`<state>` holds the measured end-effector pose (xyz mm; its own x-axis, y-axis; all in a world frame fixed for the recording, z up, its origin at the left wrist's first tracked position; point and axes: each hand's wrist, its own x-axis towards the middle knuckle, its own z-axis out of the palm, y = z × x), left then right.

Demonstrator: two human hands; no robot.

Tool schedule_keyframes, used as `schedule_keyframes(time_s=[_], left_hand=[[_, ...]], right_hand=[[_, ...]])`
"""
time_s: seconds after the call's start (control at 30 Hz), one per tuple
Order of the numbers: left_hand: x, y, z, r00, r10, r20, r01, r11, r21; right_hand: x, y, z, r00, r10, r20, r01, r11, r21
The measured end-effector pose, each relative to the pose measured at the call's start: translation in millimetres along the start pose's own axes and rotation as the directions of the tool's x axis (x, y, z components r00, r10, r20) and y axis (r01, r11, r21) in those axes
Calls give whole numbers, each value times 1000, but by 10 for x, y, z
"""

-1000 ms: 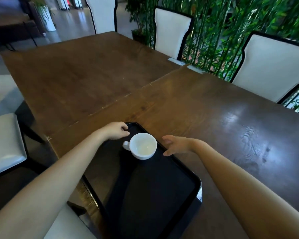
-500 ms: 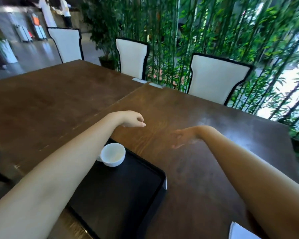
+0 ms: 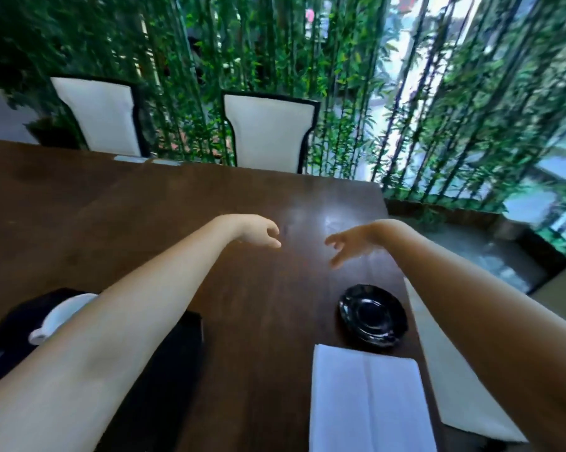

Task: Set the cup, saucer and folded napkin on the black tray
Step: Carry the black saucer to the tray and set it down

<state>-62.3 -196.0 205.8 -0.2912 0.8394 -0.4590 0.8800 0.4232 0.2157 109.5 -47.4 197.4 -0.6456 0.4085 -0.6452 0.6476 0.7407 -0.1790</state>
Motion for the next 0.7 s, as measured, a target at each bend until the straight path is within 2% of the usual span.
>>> schedule_keyframes(time_s=[0.27, 0.53, 0.6, 0.7], left_hand=[[397, 887, 539, 985, 141, 104, -149, 986, 71], [501, 1210, 1262, 955, 172, 241, -190, 980, 55], [529, 1211, 1438, 955, 165, 246, -176, 984, 22], [593, 1207, 1654, 976, 132, 174, -127, 991, -43]], right_hand=[[-397, 899, 591, 991, 130, 12, -129, 991, -29], [-457, 1331, 1391, 986, 157, 58, -163, 980, 115], [-457, 1406, 1540, 985, 163, 54, -170, 973, 154], [-441, 1471, 1699, 985, 170, -12, -164, 965, 205]])
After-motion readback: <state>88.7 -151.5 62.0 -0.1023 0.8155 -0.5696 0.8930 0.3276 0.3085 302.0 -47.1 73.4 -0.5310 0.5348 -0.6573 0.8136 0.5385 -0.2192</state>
